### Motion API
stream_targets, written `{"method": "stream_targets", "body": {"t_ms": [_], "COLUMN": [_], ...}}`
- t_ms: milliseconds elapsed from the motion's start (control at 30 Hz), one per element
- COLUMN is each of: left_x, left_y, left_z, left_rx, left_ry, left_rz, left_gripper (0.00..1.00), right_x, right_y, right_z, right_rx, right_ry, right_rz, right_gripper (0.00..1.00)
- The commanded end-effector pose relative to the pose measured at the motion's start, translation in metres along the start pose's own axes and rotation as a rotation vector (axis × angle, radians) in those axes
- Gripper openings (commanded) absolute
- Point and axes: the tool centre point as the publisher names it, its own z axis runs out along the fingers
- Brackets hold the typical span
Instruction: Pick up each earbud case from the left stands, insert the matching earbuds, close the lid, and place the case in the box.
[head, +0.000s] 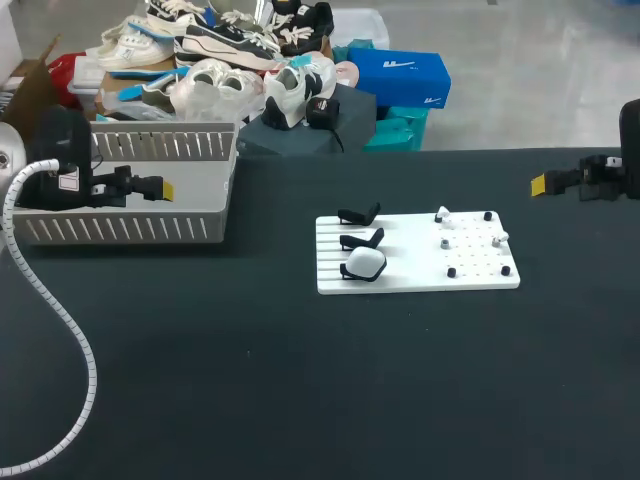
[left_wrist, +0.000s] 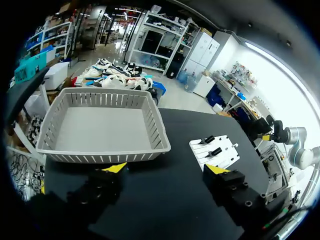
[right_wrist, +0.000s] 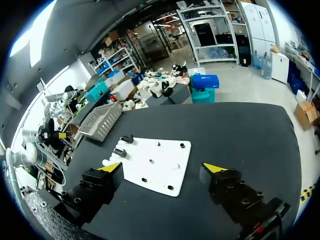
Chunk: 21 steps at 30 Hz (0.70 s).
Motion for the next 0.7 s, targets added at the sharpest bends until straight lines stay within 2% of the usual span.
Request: {"method": "stream_targets", "body": {"t_ms": [33, 333, 367, 400, 467, 533, 700], "left_x": [0.0, 0.0, -0.003, -0.008, -0.013, -0.018, -0.023], "left_y": [0.0, 0.0, -0.001, -0.003, -0.007, -0.015, -0.036], "left_z": [0.0, 0.0, 0.001, 0.003, 0.005, 0.007, 0.014], "left_rx": [0.0, 0.0, 0.022, 0.007, 0.022, 0.035, 0.112], "left_ry": [0.0, 0.0, -0.015, -0.061, -0.081, -0.141, -0.2], "left_rz": [0.0, 0.0, 0.007, 0.036, 0.079, 0.161, 0.312], "left_gripper": [1.0, 1.0, 1.0, 1.0, 1.0, 1.0, 1.0], "right_x": [0.0, 0.0, 0.0, 0.0, 0.0, 0.0, 0.0], "right_y": [0.0, 0.0, 0.0, 0.0, 0.0, 0.0, 0.0], "right_z": [0.0, 0.0, 0.0, 0.0, 0.0, 0.0, 0.0], "right_rx": [0.0, 0.0, 0.0, 0.0, 0.0, 0.0, 0.0], "right_ry": [0.0, 0.0, 0.0, 0.0, 0.0, 0.0, 0.0], "right_rz": [0.0, 0.0, 0.0, 0.0, 0.0, 0.0, 0.0], "right_gripper": [1.0, 1.0, 1.0, 1.0, 1.0, 1.0, 1.0]}}
